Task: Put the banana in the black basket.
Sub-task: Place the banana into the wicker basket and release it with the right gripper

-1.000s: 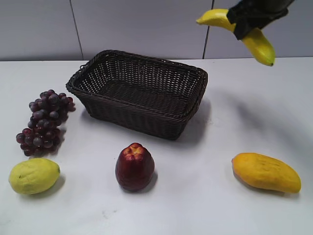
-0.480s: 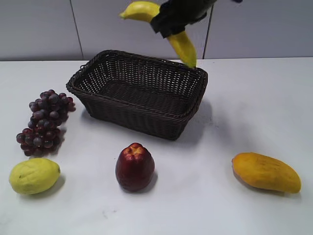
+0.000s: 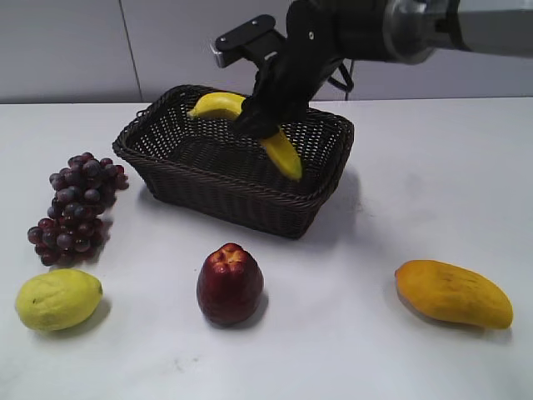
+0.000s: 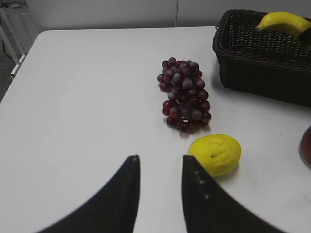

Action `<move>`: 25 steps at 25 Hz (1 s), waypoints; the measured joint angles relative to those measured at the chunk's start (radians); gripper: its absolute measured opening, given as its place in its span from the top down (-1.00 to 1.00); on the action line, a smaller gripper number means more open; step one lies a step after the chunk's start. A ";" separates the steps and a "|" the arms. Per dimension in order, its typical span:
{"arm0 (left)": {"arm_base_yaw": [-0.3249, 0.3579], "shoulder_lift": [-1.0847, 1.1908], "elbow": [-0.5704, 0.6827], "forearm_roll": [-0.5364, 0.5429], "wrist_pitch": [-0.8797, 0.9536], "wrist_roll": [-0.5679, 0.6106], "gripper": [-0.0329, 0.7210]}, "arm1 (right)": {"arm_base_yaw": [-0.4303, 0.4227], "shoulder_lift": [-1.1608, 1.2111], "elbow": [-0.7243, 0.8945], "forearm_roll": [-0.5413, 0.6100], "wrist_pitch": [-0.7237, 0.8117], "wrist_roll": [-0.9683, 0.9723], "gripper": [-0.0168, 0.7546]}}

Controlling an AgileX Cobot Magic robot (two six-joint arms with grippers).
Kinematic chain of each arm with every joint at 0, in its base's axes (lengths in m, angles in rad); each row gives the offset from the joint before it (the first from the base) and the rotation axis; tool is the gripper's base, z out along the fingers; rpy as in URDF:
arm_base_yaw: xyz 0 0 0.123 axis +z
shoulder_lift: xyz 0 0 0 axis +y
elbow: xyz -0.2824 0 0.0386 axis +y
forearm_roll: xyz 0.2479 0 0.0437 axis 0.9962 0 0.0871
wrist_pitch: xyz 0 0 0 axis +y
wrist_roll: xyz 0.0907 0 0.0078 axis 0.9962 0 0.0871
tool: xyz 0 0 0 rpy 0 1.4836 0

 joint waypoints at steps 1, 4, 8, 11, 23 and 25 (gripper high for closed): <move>0.000 0.000 0.000 0.000 0.000 0.000 0.33 | 0.000 0.010 0.000 0.002 -0.007 0.000 0.07; 0.000 0.000 0.000 0.000 0.000 0.000 0.33 | 0.000 0.016 0.000 0.027 -0.039 0.000 -0.23; 0.000 0.000 0.000 0.000 0.000 0.000 0.33 | 0.000 0.016 0.000 0.036 -0.067 0.000 -0.63; 0.000 0.000 0.000 0.000 0.000 0.000 0.33 | 0.000 0.016 0.000 0.038 -0.027 0.000 -0.68; 0.000 0.000 0.000 0.000 0.000 0.000 0.33 | -0.016 -0.177 -0.149 0.022 0.403 0.046 -0.60; 0.000 0.000 0.000 0.000 0.000 0.000 0.33 | -0.035 -0.223 -0.168 0.027 0.444 0.059 -0.58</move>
